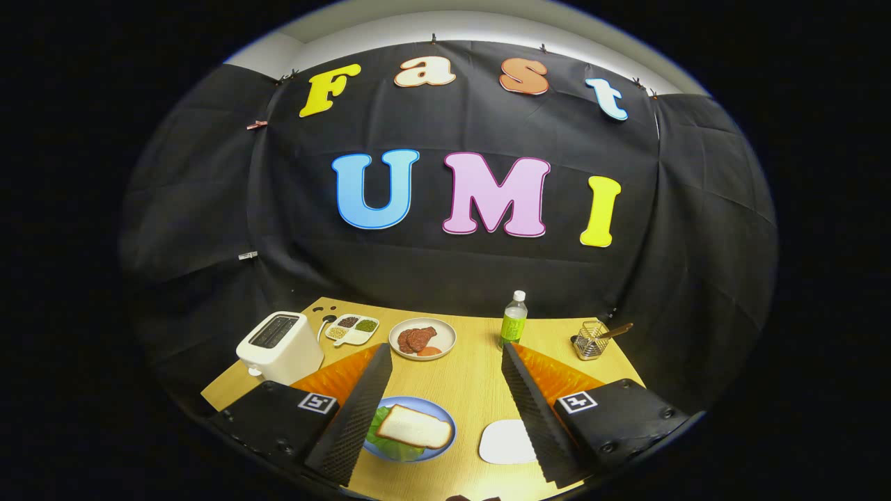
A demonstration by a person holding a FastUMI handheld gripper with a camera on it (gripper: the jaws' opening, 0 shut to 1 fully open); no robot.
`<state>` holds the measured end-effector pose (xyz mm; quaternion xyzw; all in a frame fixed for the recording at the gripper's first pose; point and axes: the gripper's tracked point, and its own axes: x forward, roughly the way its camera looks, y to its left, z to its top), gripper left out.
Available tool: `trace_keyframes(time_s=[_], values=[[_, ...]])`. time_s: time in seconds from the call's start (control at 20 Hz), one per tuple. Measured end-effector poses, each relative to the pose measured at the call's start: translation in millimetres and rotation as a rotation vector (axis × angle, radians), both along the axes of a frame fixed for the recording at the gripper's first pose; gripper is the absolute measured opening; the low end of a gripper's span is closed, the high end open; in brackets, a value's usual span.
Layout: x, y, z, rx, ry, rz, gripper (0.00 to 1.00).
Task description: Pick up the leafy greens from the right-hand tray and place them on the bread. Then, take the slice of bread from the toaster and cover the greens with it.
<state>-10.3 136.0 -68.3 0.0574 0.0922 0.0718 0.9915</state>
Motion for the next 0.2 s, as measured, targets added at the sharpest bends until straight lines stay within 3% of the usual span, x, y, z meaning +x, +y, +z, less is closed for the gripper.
trace_keyframes(time_s=[0.2], values=[[0.4,-1.9,-0.7,0.000,0.000,-0.002,0.99]])
